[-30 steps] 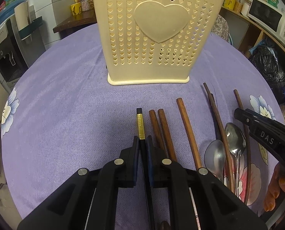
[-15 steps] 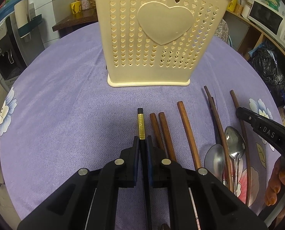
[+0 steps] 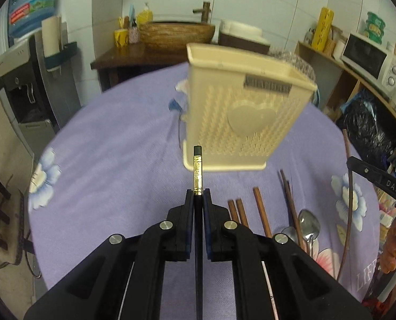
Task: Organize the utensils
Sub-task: 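Lift both chopsticks into the cream holder and open both tools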
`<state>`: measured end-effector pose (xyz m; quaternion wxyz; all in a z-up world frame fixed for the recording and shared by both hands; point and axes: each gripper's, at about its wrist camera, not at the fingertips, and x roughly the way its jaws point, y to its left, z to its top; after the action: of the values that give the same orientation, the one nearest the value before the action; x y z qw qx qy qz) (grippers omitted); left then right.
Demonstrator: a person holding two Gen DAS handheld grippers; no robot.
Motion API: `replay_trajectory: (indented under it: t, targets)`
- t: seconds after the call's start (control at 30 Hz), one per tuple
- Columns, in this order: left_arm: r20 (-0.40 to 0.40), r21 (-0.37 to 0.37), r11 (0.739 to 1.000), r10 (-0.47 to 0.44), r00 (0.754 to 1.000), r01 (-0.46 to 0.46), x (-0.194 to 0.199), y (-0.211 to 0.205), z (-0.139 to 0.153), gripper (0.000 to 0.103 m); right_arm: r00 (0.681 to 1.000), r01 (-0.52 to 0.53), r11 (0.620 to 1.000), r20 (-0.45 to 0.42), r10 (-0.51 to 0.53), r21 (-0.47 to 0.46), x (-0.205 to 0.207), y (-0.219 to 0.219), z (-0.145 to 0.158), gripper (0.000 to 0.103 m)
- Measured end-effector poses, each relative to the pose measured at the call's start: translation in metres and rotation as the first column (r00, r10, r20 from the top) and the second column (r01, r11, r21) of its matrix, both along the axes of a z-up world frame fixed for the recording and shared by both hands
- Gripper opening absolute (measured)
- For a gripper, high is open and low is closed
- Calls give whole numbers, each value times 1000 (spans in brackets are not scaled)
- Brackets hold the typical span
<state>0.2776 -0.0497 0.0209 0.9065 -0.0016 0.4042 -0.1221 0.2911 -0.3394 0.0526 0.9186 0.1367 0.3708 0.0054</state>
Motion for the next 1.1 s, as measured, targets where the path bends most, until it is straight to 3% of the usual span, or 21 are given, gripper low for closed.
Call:
replay_trajectory:
  t: [0.3,0.83,0.97,1.1]
  targets:
    - [141,-41,998,50,989,-45,-11,33,58,8,989,-56,996,135,65,-73,-21,-7,77,7]
    - [261,-45,992,122,958,-114,0,53,111,8,984,-67,987,155,90,-147,-11,-8,116,7]
    - [298,-35,992,129,946,-125,10,55,141,8,981,-62,982,169,93,-178,-3,-7,140,7]
    - [331,-55,992,128,935,-116,18,53,183,8,970,-69,985,219,103,-156,5,-5,188,7]
